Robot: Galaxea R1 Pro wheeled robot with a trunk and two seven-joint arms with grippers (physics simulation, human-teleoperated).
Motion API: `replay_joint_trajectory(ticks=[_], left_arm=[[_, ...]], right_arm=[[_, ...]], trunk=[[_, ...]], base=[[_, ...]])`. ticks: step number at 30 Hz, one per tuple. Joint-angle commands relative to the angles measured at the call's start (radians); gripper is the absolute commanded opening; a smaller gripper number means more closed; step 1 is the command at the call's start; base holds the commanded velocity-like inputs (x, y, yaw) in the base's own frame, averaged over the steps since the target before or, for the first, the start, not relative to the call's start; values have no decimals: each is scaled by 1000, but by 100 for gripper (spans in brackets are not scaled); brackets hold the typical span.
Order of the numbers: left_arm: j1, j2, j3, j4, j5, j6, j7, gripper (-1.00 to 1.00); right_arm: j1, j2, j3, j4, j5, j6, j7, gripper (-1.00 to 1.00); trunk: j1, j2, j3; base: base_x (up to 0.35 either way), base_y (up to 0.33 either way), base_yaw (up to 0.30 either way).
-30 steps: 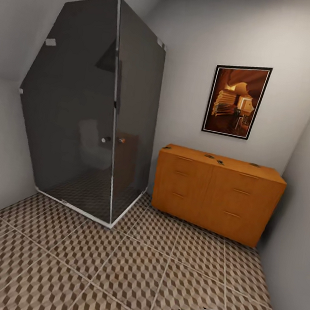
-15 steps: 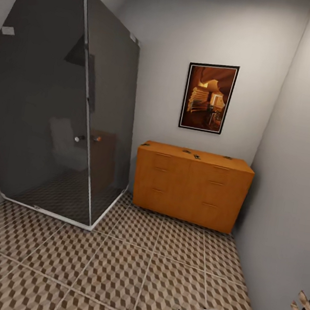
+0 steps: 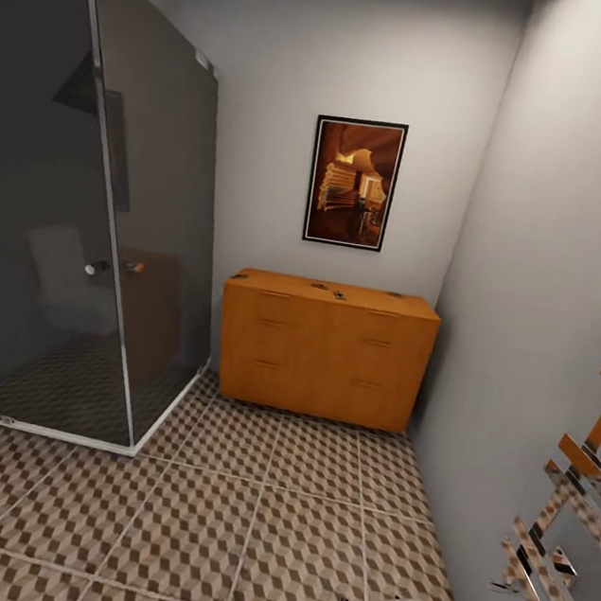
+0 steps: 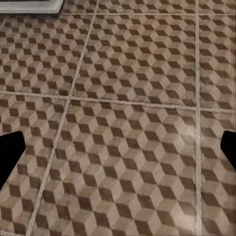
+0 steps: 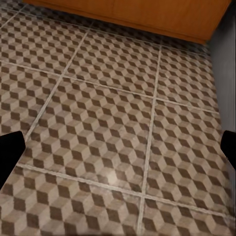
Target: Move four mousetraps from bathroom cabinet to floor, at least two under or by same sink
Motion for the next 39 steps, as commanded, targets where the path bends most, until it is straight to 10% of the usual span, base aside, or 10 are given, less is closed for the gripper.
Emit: replay_joint_trajectory(ticks=[1,19,39], left_arm=[[0,0,-1,0,0,-3,3,100],[0,0,-1,0,0,-3,3,100],[0,0,-1,0,-1,-3,3,100]], right_arm=[[-1,0,0,1,7,-2,-3,100],[-1,0,0,1,7,-2,-3,100],[-1,0,0,1,7,-2,-3,100]], trunk=[[0,-1,-1],[0,-1,-1],[0,-1,-1]], base=[[0,0,-295],[0,0,-274],[0,0,-27]])
